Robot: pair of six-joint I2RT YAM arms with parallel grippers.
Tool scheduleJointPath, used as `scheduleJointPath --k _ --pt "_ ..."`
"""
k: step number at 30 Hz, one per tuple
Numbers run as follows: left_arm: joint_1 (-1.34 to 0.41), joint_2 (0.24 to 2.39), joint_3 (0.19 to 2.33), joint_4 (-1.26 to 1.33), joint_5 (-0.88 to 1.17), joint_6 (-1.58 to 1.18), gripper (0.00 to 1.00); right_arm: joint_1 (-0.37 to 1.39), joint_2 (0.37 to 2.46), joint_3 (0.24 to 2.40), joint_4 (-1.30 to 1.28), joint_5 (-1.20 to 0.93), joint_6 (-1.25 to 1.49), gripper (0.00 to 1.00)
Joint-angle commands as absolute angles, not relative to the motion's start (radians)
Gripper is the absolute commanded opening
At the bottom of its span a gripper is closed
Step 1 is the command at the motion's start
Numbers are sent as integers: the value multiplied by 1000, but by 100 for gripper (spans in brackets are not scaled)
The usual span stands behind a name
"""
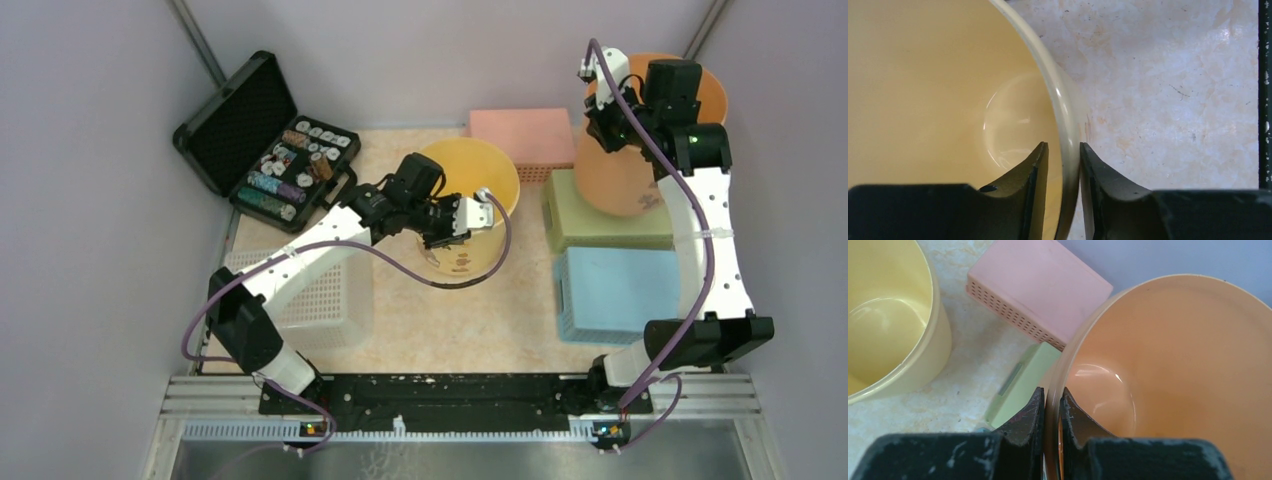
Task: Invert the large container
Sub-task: Place the container inside the container.
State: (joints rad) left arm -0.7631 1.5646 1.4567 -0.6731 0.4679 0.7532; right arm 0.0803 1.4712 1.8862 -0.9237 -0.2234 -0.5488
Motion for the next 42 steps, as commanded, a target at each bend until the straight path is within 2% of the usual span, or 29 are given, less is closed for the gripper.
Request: scheduleJointPath --k 1,6,9,21,29,34,38,42 --pt "-769 1572 1516 -678 455 733 30 66 1454 1889 -832 -244 -572 0" --pt "-769 1561 1547 -699 460 709 9 58 1444 1832 -815 -248 -578 0" --pt "-769 1550 1552 -702 468 697 0 46 1431 1773 -782 -256 -583 0" --pt "-768 1534 1609 -731 533 613 0 3 1410 1701 -733 -318 -575 1" --pt "-749 1492 1628 -726 653 521 0 3 1362 1689 -750 -366 -580 38" --pt "-667 1475 1634 -696 810 424 0 3 1336 1726 -781 -402 -575 62" --pt "-567 1454 1608 -622 971 284 0 3 1292 1751 -794 -455 -567 74" --pt "-486 1418 1551 -482 1108 104 0 4 1239 1759 -795 -549 -559 80"
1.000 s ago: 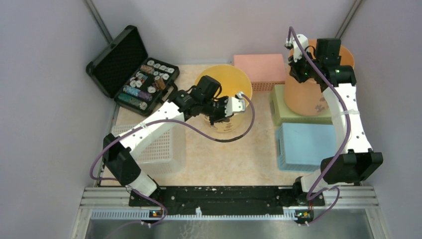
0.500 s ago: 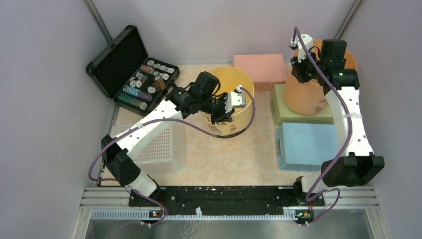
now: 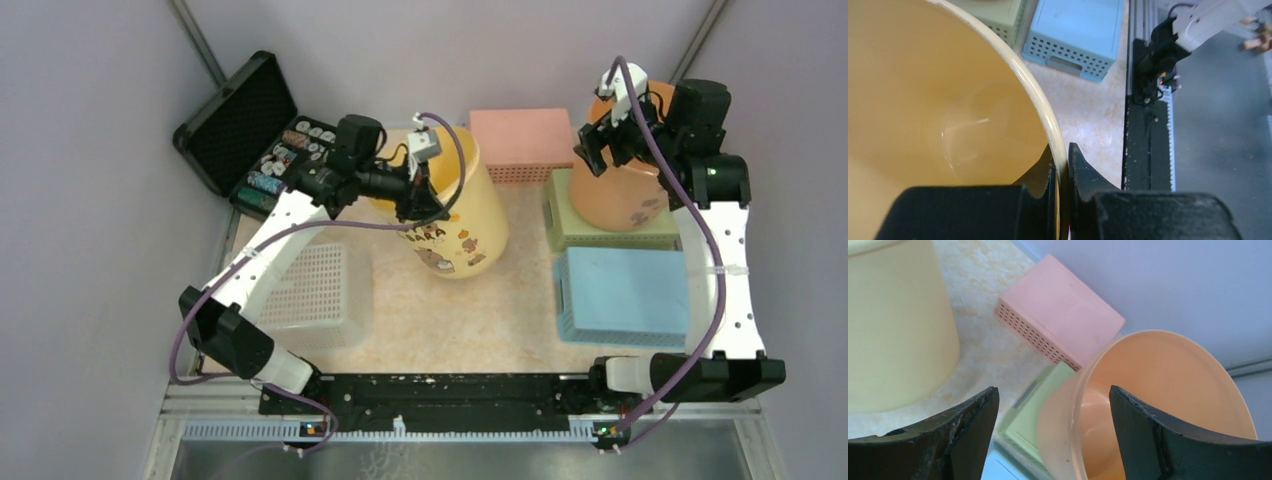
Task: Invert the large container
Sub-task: Place the container inside the container, then place the container at the center of the board.
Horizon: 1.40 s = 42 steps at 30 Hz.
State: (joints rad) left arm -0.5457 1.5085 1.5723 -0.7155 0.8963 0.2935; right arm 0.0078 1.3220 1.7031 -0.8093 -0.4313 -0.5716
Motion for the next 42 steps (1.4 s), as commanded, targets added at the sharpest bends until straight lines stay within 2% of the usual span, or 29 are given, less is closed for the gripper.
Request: scheduleJointPath --k 1,5,10,15,18,24,37,42 --pt "-474 1409 1528 -434 1138 50 0 3 1224 1755 -797 -582 -564 82" --pt "-432 1364 1417 -201 1241 -182 0 4 1154 1692 -797 -725 -628 88" --pt "-370 1354 1295 114 1349 -489 0 3 1067 1543 -836 -885 -828 90" --pt "-323 1354 1127 468 1354 -765 0 9 982 1432 -986 -994 -1092 91" --pt "-295 1358 1045 575 1319 -856 0 17 962 1392 -1069 -1014 -1184 92" --pt "-255 1369 964 606 1234 -897 0 43 948 1282 -1128 -1016 -1258 92" --pt "-244 1400 966 302 1109 -590 0 168 953 983 -782 -948 -1091 91" --pt "-243 1414 993 187 1057 -464 12 181 956 905 -629 -917 -1001 91"
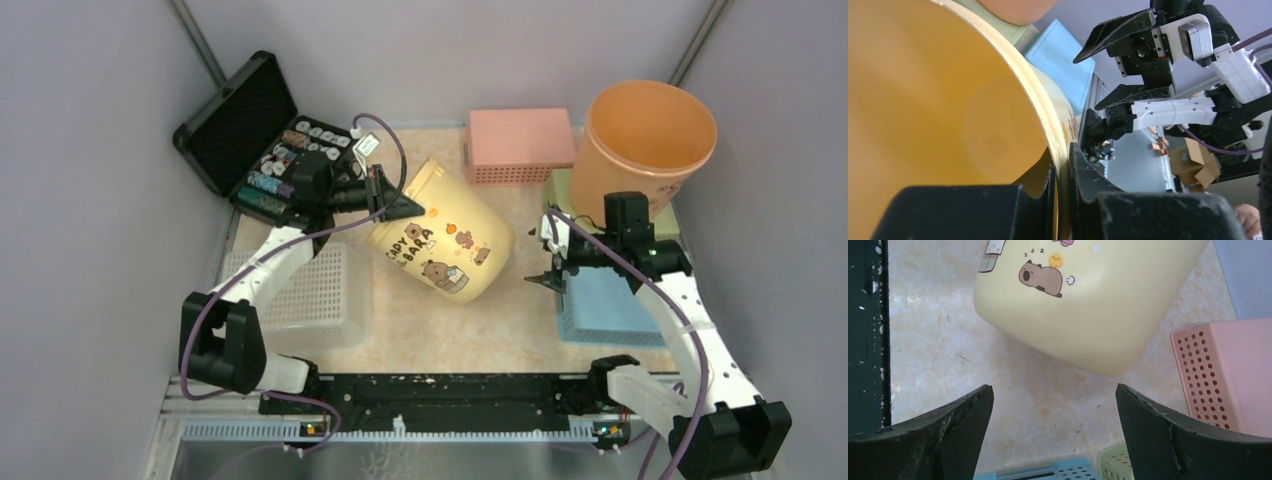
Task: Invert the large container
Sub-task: Place the container at the center of the board.
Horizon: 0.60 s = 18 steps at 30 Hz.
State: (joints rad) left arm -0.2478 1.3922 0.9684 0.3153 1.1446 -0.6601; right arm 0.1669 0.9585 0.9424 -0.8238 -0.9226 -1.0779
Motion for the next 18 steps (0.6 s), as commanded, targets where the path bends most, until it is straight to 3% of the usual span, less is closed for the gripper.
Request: scheduleJointPath --k 1,4,10,18 --pt "-242 1415 997 178 1054 -443 13 183 956 889 -595 -907 -986 91" --pt "-243 1420 1016 140 1040 -384 25 188 959 844 -499 -876 -934 92" --pt "-242 1424 1059 33 968 -287 36 212 1008 794 -369 -826 -833 93" --pt "-242 1410 1100 -78 867 -189 41 227 1030 777 -300 -795 -783 93"
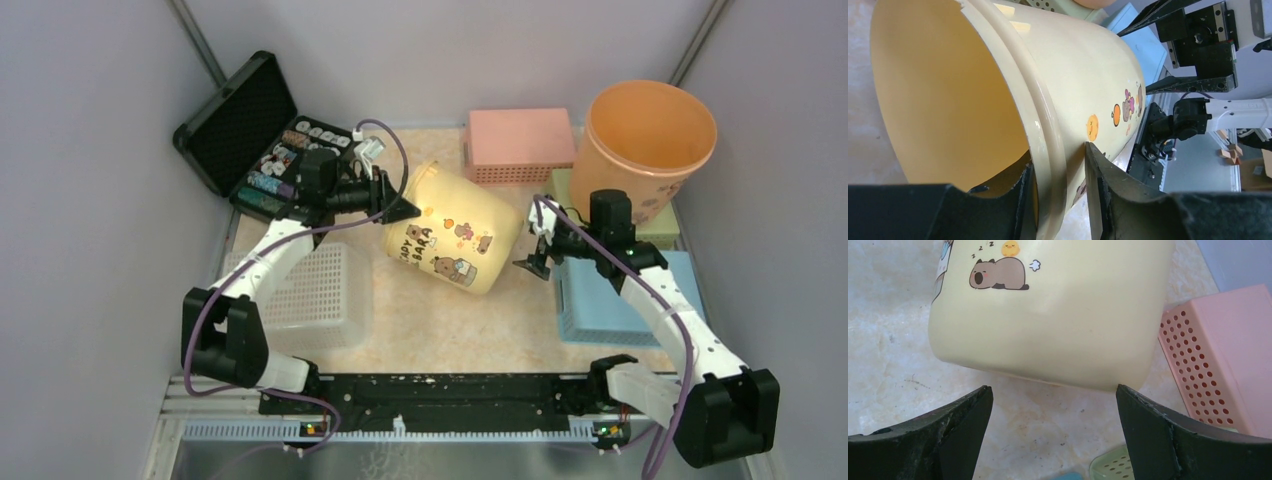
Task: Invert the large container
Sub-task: Place the container at the center of the board.
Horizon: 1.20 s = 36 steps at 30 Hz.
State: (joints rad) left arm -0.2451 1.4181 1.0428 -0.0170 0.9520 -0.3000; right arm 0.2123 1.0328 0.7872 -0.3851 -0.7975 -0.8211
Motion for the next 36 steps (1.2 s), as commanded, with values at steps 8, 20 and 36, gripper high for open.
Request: scheduleJointPath --k 8,20,36 --pt "-242 1411 1162 -198 750 -98 44 230 1026 751 -276 -779 -769 93" --pt "-243 1439 1200 -296 702 -22 70 232 1030 744 -276 -792 -752 94" --pt "-248 1559 1425 -451 556 83 64 237 1038 749 -279 -796 -746 95"
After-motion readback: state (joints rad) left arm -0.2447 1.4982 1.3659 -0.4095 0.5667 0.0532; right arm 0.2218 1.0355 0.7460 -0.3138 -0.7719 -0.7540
